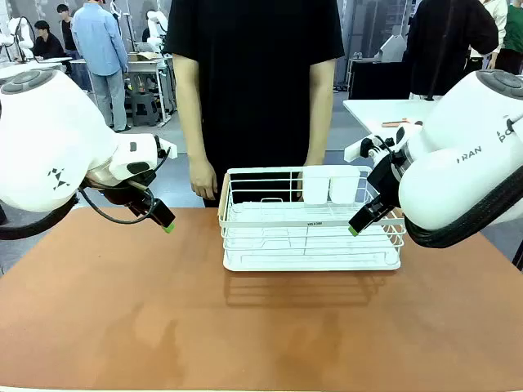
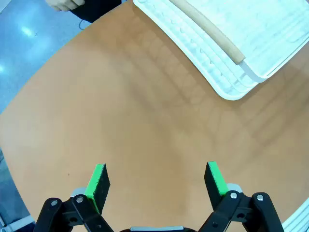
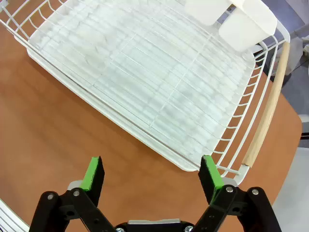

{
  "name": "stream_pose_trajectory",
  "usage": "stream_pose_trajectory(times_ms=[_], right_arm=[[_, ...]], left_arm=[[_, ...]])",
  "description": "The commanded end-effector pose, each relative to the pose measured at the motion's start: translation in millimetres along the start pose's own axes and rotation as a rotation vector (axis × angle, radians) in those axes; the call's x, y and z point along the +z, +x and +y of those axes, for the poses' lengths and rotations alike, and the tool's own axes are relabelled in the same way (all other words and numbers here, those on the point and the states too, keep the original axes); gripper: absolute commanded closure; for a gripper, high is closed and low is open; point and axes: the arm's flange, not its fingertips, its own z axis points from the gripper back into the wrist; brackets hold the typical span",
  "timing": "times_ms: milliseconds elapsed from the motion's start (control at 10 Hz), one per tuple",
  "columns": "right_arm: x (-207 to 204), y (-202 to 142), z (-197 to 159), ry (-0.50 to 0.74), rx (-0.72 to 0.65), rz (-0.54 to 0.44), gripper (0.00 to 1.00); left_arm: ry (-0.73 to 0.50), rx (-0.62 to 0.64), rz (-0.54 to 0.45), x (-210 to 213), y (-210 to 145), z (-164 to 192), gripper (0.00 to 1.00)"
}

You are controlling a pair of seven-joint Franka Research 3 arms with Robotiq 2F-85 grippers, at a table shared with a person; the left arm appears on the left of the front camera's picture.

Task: Clean the table.
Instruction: Pick up the Lint Roller when the human hands it over.

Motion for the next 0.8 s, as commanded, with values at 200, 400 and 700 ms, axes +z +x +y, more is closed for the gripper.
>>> stream_pose_trajectory(times_ms=[200, 400, 700], right_arm=[[0.0, 0.0, 0.0, 0.000, 0.000, 0.000, 0.00], [0.0, 0.0, 0.0, 0.000, 0.000, 0.000, 0.00], [0.0, 0.0, 0.0, 0.000, 0.000, 0.000, 0.00]], left_arm=[[0.000, 0.000, 0.000, 0.0, 0.0, -0.2, 0.00], [0.000, 0.000, 0.000, 0.0, 0.0, -0.2, 0.00], [0.000, 0.000, 0.000, 0.0, 0.0, -0.2, 0.00]])
